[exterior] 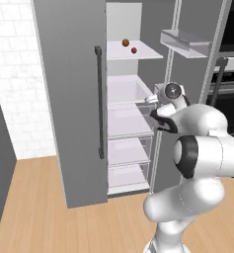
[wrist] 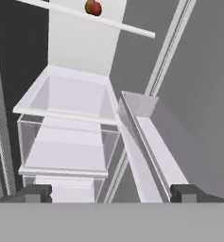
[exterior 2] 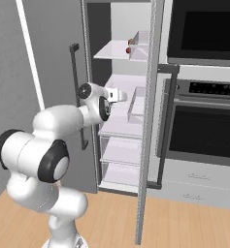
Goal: Take the strawberry from the fridge and place it on top of the pancake, located on the dining counter.
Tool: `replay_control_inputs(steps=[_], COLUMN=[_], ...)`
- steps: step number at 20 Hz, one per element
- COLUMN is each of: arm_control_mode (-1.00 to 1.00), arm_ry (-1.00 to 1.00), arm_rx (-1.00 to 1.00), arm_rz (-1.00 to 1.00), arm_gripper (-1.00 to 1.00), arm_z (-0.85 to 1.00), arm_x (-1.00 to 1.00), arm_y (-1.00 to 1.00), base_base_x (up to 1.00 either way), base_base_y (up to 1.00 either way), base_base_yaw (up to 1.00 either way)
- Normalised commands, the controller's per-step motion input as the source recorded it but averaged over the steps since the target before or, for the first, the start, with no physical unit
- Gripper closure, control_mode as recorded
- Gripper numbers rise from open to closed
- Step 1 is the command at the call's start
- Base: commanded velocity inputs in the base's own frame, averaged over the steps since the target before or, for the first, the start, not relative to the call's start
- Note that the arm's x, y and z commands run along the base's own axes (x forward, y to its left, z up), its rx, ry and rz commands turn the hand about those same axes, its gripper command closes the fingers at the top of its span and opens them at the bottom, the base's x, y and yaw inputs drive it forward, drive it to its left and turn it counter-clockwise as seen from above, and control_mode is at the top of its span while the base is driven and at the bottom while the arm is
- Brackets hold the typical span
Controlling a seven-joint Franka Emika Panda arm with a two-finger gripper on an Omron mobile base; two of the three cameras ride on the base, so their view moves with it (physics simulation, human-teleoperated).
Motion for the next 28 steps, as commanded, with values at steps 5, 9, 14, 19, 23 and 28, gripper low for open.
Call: replay_control_inputs(steps=[5, 9, 14, 19, 23, 28], arm_control_mode=[-1.00, -1.00, -1.00, -1.00, -1.00, -1.00], arm_ry=[0.18, 0.16, 0.03, 0.00, -0.10, -0.14], arm_rx=[0.10, 0.12, 0.11, 0.00, 0.00, 0.00], arm_rz=[0.09, 0.02, -0.05, -0.08, -0.04, 0.00], arm_gripper=[-1.00, -1.00, -1.00, -1.00, -1.00, -1.00], arm_z=[0.98, 0.81, 0.58, 0.05, 0.01, 0.19], arm_x=[-0.49, -0.63, -0.69, -0.97, -1.00, -1.00], arm_y=[0.41, 0.55, 0.30, 0.09, 0.04, 0.09], base_base_x=[0.00, 0.00, 0.00, 0.00, 0.00, 0.00], base_base_y=[0.00, 0.00, 0.00, 0.00, 0.00, 0.00], base_base_yaw=[0.00, 0.00, 0.00, 0.00, 0.00, 0.00])
